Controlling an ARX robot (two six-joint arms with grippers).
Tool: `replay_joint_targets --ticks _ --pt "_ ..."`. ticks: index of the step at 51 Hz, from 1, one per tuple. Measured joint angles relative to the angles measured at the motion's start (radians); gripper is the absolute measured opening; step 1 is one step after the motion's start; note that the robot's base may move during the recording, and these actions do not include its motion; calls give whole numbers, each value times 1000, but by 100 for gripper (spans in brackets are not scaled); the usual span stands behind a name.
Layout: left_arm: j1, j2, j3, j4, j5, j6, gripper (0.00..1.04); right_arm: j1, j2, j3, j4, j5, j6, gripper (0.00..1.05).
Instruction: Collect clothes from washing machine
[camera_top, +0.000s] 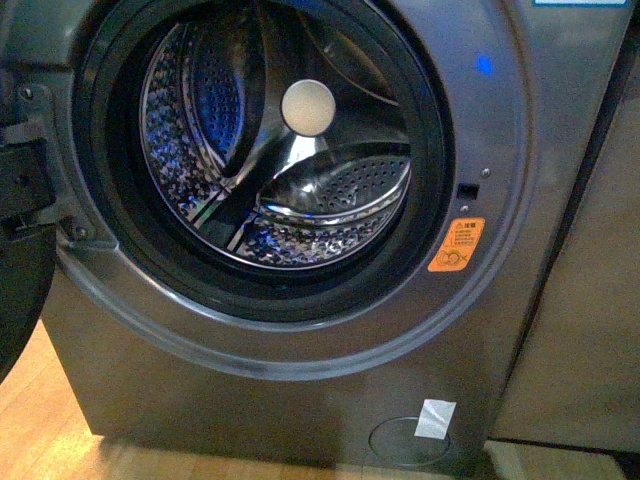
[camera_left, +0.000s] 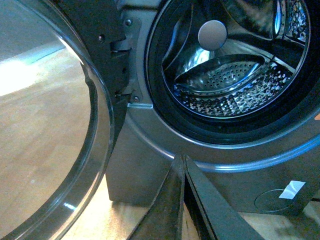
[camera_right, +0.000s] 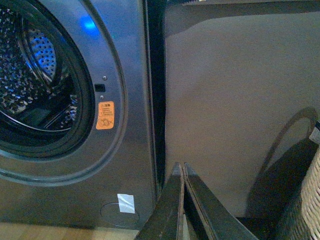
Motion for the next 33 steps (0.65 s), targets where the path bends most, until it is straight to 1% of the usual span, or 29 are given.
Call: replay_joint_targets --ticks 13,17,21,22,26,27,31,33 --pt "0 0 0 0 0 0 4 0 0 0 0 0 -1 2" --pt "0 0 0 0 0 0 15 0 0 0 0 0 -2 15" --pt "0 0 0 0 0 0 35 0 0 0 0 0 -2 34" --pt "0 0 0 0 0 0 36 0 0 0 0 0 -2 36" --pt "0 0 0 0 0 0 51 0 0 0 0 0 -2 50" --pt "0 0 0 0 0 0 53 0 0 0 0 0 -2 52" --pt "0 0 0 0 0 0 67 0 0 0 0 0 -2 66" --pt "0 0 0 0 0 0 72 0 0 0 0 0 -2 71"
